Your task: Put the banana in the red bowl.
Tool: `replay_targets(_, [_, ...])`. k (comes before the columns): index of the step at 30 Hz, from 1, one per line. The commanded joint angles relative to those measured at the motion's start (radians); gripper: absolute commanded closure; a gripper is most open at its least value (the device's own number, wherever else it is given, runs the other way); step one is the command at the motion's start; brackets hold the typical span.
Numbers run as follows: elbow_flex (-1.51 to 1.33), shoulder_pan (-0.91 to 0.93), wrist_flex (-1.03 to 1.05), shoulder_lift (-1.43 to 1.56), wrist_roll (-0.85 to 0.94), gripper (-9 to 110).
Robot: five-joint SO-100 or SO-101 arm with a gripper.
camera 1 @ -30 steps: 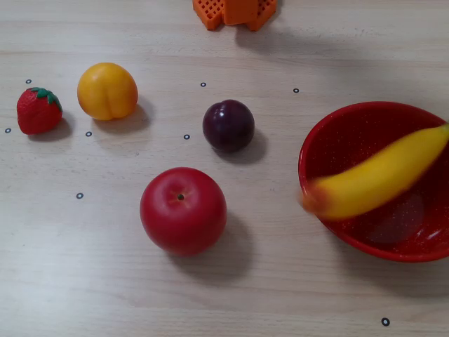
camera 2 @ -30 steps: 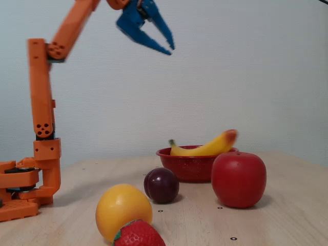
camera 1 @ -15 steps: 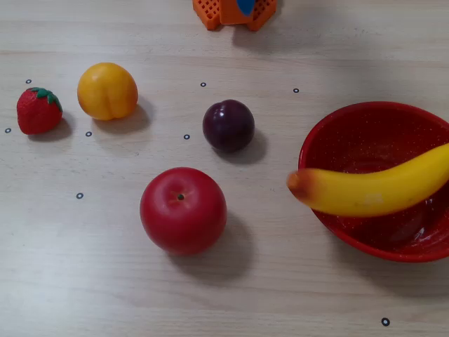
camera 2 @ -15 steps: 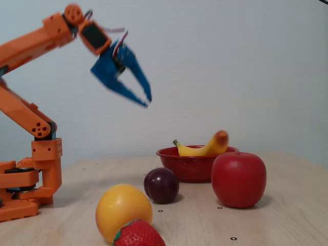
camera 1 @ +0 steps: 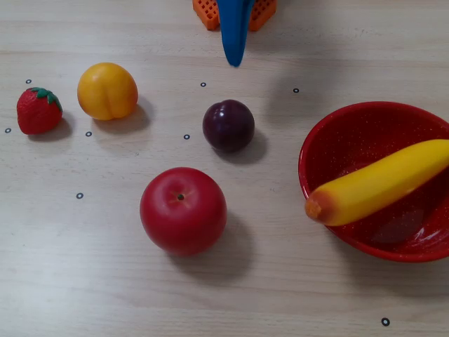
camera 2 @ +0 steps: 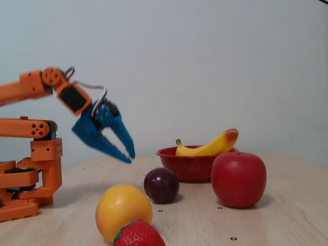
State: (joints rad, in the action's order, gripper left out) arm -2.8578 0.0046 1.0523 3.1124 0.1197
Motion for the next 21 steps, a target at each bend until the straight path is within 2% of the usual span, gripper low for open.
replay_targets(1, [-0.032,-0.038,-0.067,0.095,0.035,101])
replay_targets(6, [-0.206,-0.043,-0.19,0.198,0.107,101])
replay_targets(13, [-0.209,-0.012,-0.15,0.199,0.183,101])
replay_targets(21, [-0.209,0.003,-0.143,0.198,0.17,101])
